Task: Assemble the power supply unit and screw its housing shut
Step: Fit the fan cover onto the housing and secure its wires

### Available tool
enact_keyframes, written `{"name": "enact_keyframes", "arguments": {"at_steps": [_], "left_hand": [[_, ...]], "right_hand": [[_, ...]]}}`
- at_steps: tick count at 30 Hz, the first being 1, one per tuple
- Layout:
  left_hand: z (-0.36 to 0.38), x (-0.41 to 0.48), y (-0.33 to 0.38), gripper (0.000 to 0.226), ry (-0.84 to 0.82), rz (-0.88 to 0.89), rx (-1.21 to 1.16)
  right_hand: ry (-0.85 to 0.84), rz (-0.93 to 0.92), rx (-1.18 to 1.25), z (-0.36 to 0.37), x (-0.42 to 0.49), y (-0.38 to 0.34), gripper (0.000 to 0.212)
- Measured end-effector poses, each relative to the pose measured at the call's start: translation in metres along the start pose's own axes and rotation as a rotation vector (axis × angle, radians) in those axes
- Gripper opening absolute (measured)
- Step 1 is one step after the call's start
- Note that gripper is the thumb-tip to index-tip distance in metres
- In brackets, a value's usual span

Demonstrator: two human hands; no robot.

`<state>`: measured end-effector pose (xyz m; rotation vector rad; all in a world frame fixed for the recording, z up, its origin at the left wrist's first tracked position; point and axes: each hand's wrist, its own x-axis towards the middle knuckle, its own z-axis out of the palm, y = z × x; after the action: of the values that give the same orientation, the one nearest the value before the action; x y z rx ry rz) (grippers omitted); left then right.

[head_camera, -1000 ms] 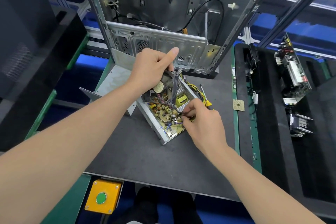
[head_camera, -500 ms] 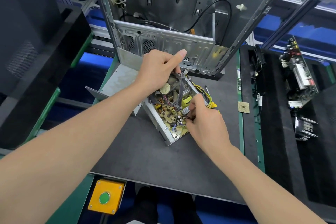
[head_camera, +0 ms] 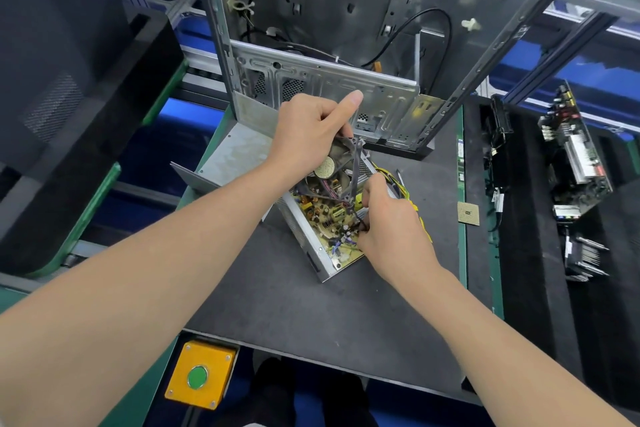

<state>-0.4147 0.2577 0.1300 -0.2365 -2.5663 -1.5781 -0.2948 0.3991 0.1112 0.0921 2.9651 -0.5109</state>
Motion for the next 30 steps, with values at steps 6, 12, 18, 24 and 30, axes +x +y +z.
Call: {"name": "enact_keyframes", "arguments": {"at_steps": [6, 12, 18, 24, 30], "left_hand": [[0.002, -0.002, -0.007, 0.059, 0.051, 0.000, -0.008], [0.000, 0.001, -0.017, 0.060, 0.153, -0.166, -0.098], [-0.004, 0.006, -0.019, 0.064, 0.210, -0.294, -0.193], [0.000, 0.001, -0.014, 0.061, 0.213, -0.291, -0.201], [0.004, -0.004, -0.012, 0.061, 0.215, -0.295, -0.220]], "right_hand": [[0.005, 0.059, 0.093, -0.003, -0.002, -0.003, 0.048], [0.146, 0.208, 0.399, -0.003, -0.014, 0.007, 0.038], [0.289, 0.240, 0.604, -0.001, -0.020, 0.010, 0.013], [0.283, 0.276, 0.563, 0.001, -0.020, 0.010, 0.008], [0.239, 0.326, 0.613, 0.005, -0.023, 0.011, 0.013]]}}
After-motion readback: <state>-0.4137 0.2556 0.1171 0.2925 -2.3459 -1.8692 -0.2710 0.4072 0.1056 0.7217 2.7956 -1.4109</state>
